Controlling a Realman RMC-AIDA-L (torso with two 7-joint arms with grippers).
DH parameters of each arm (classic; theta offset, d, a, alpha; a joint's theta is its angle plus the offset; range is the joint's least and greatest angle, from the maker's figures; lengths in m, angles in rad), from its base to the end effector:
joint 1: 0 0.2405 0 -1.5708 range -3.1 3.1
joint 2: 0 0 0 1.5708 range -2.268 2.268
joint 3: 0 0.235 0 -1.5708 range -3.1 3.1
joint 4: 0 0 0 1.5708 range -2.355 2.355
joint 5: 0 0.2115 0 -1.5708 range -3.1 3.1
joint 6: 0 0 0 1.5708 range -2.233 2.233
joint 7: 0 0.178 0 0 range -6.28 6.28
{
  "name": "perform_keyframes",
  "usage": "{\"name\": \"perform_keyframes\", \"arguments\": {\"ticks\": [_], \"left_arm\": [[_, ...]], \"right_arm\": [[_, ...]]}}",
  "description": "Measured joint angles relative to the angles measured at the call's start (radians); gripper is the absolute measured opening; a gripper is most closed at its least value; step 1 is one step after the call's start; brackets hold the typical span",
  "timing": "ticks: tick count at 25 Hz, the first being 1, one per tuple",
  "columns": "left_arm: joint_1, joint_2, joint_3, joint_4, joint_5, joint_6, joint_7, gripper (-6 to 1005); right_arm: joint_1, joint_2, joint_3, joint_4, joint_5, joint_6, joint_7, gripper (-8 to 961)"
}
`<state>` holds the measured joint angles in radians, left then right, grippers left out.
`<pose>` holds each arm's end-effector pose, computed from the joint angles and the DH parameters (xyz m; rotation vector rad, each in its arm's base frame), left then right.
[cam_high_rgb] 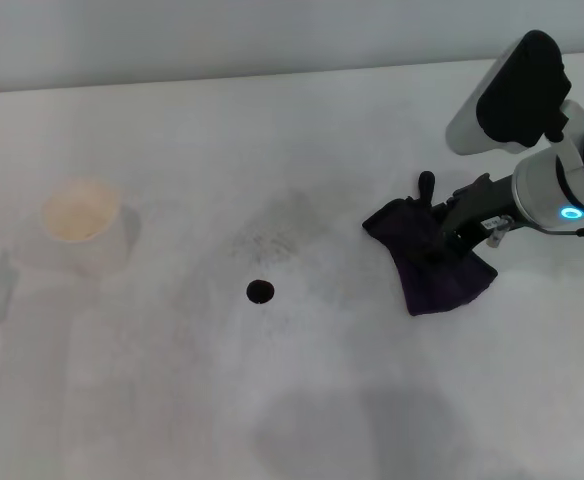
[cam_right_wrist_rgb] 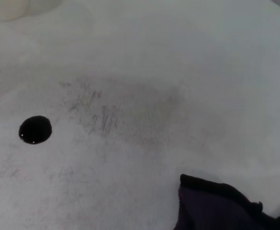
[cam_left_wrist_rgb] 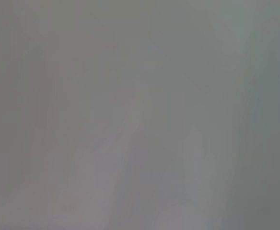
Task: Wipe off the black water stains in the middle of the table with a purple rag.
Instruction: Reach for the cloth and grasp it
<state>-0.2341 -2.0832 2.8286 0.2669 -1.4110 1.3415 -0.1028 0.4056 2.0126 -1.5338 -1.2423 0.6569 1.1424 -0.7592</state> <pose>-0.3376 0.2773 -0.0215 -1.4722 -0.6768 -0.7181 0.2453 0.3582 -0.0329 -2.5152 0.7613 -0.3816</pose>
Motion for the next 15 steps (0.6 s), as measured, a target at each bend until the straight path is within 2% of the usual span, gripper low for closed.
{"name": "perform_keyframes", "arguments": {"ticks": [5,15], "left_arm": [[-0.009,0.0,0.0,0.0,-0.019,-0.011,0.0,888],[-0.025,0.0,0.0,0.0,-0.023,-0.014,0.0,888]], "right_arm": [[0.035,0.002,0.004,0.062,-0.003,-0.011,0.001,659],[0.074,-0.003,0.011,0.109,-0.005,-0.014,0.002,458]]}}
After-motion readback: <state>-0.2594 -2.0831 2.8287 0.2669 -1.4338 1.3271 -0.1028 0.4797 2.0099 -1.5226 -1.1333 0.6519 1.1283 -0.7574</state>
